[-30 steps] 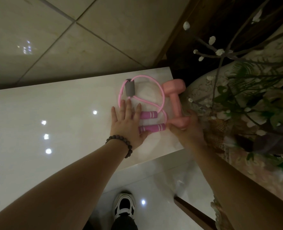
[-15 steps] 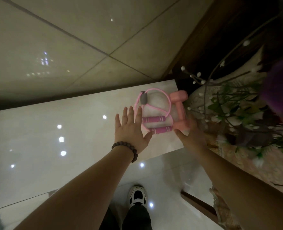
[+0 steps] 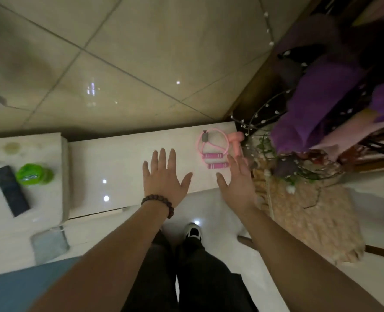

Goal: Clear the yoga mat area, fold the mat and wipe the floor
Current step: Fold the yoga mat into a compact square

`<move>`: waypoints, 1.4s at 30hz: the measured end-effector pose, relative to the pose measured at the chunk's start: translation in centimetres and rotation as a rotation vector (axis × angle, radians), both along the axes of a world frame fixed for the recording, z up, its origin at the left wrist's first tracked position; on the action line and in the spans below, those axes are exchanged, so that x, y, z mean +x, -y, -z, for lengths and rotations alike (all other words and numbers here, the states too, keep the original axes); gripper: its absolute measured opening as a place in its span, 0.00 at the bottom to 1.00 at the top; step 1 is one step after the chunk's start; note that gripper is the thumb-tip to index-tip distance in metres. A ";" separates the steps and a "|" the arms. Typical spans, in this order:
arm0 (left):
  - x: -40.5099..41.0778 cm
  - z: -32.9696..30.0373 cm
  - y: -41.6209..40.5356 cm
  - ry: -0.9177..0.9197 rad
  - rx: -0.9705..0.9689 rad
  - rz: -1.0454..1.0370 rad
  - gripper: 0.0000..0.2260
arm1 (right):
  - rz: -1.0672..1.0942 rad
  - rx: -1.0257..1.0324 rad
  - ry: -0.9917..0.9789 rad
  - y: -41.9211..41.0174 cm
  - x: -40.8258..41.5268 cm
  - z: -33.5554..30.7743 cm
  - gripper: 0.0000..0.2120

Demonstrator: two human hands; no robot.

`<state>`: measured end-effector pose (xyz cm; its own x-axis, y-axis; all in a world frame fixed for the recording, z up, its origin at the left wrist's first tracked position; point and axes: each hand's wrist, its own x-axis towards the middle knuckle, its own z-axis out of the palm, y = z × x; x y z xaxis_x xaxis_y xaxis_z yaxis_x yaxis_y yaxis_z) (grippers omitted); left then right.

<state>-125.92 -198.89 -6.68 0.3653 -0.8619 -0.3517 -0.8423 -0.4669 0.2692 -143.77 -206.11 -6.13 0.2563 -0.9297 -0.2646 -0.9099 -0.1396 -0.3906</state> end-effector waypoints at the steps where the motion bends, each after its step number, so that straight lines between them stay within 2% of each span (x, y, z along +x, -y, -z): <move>1: 0.2 -1.2 -1.0 0.004 0.000 -0.021 0.35 | -0.010 -0.003 0.004 -0.8 0.2 -1.2 0.29; 6: 1.2 -6.3 -5.1 0.003 -0.015 -0.095 0.34 | -0.072 -0.023 0.029 -4.0 0.8 -5.8 0.27; 14: 0.7 -11.3 -11.2 0.067 -0.047 -0.235 0.33 | -0.207 -0.095 0.003 -6.4 0.9 -9.7 0.24; 19: -2.0 -13.3 -15.8 0.102 -0.074 -0.388 0.32 | -0.296 -0.057 0.129 -8.7 -0.5 -10.6 0.24; 28: -15.4 -14.8 -28.1 0.125 -0.102 -0.720 0.32 | -0.569 -0.090 0.195 -17.3 -9.1 -11.8 0.24; 33: -22.7 -15.6 -37.5 0.122 -0.062 -0.898 0.32 | -0.746 -0.035 0.211 -24.6 -12.9 -13.1 0.24; 42: -31.0 -17.5 -55.0 0.160 -0.010 -1.279 0.32 | -1.112 0.066 0.190 -40.8 -13.9 -14.5 0.24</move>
